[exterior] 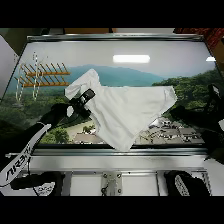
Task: Fold the clothes and pants, and hang the long-sleeved shirts on hangers.
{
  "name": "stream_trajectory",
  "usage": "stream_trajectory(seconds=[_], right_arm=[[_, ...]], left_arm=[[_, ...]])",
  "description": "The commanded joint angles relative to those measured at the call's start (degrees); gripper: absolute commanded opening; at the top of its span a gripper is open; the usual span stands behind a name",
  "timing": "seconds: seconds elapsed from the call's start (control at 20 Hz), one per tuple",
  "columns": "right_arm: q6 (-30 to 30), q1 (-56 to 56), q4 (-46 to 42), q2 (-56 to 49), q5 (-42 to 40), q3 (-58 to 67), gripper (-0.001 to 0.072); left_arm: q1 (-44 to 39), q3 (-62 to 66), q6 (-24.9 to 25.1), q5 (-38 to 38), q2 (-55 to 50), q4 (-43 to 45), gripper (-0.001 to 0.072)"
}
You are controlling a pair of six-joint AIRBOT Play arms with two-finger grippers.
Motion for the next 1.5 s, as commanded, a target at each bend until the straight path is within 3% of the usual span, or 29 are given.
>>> stream_trajectory(seconds=[0.0,0.25,0.3,0.35,0.45,0.65,0.8,1.05,1.3,1.4,1.45], right_arm=[[0.4,0.0,0.1,0.0,0.2,-1.6,0.0494],[0.4,0.1,0.0,0.0,0.3,-1.8,0.0494],[0.4,0.1,0.0,0.0,0.3,-2.2,0.0494],[0.4,0.1,0.0,0.0,0.3,-2.9,0.0494],[1.1,0.6,0.0,-0.1,0.2,-5.7,0.0494],[5.6,7.1,0.0,-4.0,-1.9,-12.8,0.0494],[8.8,15.8,2.9,-11.1,-10.8,-14.5,0.0493],[8.5,25.9,15.1,-24.4,-27.8,-13.3,0.0494],[4.6,28.2,15.0,-33.3,-28.4,-5.0,0.047],[0.5,28.0,13.8,-34.9,-28.4,-1.6,0.005],[-1.0,27.4,11.6,-34.9,-28.2,0.6,0.002]], left_arm=[[0.5,0.0,-0.7,-2.3,1.2,0.0,0.0617],[-0.1,0.1,-3.3,-0.2,-0.8,-0.2,0.0616],[-0.4,0.1,-3.8,0.1,-1.2,-0.1,0.0504],[-0.5,0.1,-5.2,0.9,-1.2,-0.1,0.0287],[-0.4,1.5,-9.6,1.4,-1.2,-0.1,0.0019],[0.9,7.3,-12.8,-4.8,-1.2,-0.1,0.0013],[1.3,9.6,-13.2,-9.8,-0.2,0.0,0.0013],[1.3,4.1,-15.1,-11.2,7.0,0.0,0.0013],[1.2,-2.6,-18.3,-18.1,15.3,-0.4,0.0013],[1.2,-5.0,-18.3,-22.6,19.1,-3.2,0.0014],[1.2,-5.9,-18.3,-24.9,21.2,-5.6,0.0013]])
